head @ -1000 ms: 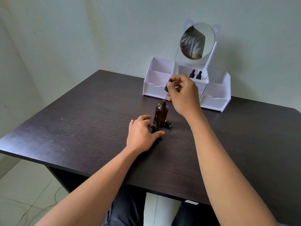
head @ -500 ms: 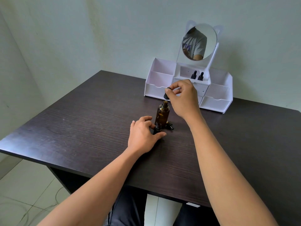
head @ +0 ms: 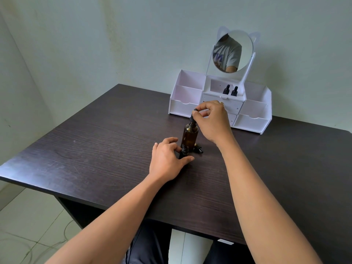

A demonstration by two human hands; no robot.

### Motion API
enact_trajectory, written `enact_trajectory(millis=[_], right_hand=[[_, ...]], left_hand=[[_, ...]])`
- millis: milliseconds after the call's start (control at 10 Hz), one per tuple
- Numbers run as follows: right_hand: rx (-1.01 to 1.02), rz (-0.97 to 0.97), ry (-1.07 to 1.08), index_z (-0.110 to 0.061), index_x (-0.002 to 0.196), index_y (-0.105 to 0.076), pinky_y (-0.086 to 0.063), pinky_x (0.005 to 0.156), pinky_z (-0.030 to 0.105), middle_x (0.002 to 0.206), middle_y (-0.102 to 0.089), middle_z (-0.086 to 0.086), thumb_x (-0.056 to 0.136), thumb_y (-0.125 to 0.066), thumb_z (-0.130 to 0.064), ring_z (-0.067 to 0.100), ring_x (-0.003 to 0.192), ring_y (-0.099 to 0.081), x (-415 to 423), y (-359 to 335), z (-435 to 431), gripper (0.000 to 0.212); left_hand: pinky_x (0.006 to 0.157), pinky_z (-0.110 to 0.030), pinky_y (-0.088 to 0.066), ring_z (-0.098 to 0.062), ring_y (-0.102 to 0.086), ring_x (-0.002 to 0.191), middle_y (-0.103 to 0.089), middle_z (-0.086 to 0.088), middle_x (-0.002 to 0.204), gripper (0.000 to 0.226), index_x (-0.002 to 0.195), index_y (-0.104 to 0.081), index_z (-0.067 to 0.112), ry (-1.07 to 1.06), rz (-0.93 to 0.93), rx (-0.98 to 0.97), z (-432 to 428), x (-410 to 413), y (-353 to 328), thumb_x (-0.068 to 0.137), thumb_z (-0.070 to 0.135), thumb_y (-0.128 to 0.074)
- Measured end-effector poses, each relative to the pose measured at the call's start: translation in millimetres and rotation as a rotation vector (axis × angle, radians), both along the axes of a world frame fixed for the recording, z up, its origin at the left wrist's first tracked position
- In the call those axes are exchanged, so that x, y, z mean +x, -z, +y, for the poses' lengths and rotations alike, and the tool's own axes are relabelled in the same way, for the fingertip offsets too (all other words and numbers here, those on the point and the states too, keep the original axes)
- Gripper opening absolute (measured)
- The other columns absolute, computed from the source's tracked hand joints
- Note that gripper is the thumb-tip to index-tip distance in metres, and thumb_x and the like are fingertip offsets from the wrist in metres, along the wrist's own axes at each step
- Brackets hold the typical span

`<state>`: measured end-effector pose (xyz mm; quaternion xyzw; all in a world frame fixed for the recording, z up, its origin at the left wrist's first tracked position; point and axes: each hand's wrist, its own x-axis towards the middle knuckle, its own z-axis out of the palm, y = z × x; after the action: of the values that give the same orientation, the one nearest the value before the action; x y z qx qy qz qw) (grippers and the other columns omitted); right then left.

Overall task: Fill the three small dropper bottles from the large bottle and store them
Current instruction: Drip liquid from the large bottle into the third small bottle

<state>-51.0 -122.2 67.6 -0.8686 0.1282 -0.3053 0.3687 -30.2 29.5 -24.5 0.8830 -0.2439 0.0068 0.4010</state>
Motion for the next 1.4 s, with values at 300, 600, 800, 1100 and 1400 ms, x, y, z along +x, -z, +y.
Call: enact_trajectory(millis=[300,600,800,1100,1400], right_hand=[[-0.017,0.014,0.014,-0.020,0.083,-0.069,-0.056,0.086,0.035,0.108,-0.063,0.001,0.087,-0.072,-0.019,0.012,0.087,-0.065,0.4,4.6,-2.4,0.005],[0.016,0.053,0.018,-0.016,0.100,-0.071,-0.052,0.077,0.026,0.111,-0.060,-0.002,0.086,-0.074,-0.030,0.011,0.090,-0.064,-2.2,1.4,-2.2,0.020],[-0.054,0.054,0.011,-0.014,0.080,-0.071,-0.054,0.081,0.029,0.102,-0.061,-0.002,0.087,-0.070,-0.014,0.011,0.083,-0.065,-1.4,-0.3,-1.2,0.007],[-0.036,0.062,0.023,-0.013,0.101,-0.071,-0.043,0.069,0.013,0.108,-0.051,-0.006,0.085,-0.075,-0.027,0.010,0.085,-0.062,-5.7,-2.7,-2.3,0.021],[-0.053,0.074,0.025,-0.015,0.086,-0.071,-0.050,0.071,0.021,0.106,-0.057,-0.001,0.087,-0.073,-0.020,0.007,0.078,-0.062,-3.8,-0.5,-0.5,0.006]], left_hand=[[0.119,-0.050,-0.021,-0.015,-0.041,0.134,-0.048,0.009,0.145,0.036,0.091,-0.071,0.027,-0.007,-0.014,0.001,0.1,-0.2,1.2,0.073,0.058,-0.078],[0.121,-0.050,-0.018,-0.015,-0.041,0.135,-0.048,0.008,0.146,0.035,0.090,-0.069,0.027,0.000,-0.014,0.011,0.5,0.3,0.5,0.074,0.057,-0.077],[0.120,-0.050,-0.019,-0.013,-0.042,0.133,-0.048,0.009,0.145,0.038,0.091,-0.071,0.026,-0.003,-0.026,0.012,-0.4,1.3,3.0,0.073,0.059,-0.077],[0.119,-0.052,-0.021,-0.014,-0.041,0.134,-0.048,0.009,0.145,0.038,0.092,-0.071,0.027,-0.003,-0.025,0.015,-0.6,1.5,2.7,0.073,0.059,-0.077],[0.120,-0.052,-0.020,-0.015,-0.041,0.135,-0.048,0.009,0.145,0.038,0.092,-0.071,0.027,0.001,-0.021,0.006,0.2,1.9,3.5,0.074,0.059,-0.077]])
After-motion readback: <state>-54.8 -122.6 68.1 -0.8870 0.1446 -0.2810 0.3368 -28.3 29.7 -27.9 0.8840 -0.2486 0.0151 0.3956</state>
